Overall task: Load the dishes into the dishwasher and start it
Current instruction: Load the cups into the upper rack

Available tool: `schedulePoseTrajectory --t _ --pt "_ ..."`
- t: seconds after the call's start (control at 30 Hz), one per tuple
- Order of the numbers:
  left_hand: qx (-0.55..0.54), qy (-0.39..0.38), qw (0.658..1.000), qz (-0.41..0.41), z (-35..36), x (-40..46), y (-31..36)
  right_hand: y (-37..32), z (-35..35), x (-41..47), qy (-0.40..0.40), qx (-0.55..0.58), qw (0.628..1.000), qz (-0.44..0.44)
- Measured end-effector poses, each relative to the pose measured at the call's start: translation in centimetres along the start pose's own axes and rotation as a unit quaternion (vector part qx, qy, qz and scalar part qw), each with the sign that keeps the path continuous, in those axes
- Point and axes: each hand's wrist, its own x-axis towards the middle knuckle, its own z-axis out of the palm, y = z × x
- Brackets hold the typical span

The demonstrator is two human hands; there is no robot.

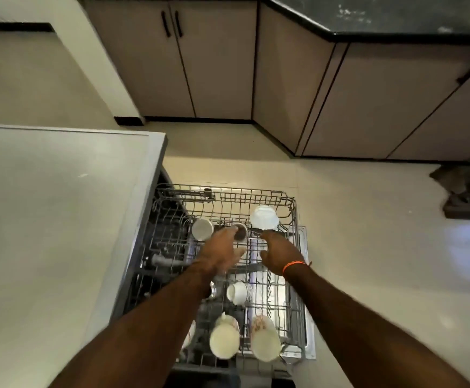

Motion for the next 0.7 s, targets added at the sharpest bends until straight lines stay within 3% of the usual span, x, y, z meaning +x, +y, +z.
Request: schedulePoseTrajectory --t 0.37,0.7 --pt "-0.043 0.142 0.980 -0.133 1.2 -23.2 0.0 -5.1 -0.6 -13.6 -0.037 -0.176 0.961 -0.211" --pt "-0.086 0.226 0.924 -0.296 6.4 -40.3 -3.8 -10.1 3.5 -21.7 -0.096 -0.249 0.899 -0.348"
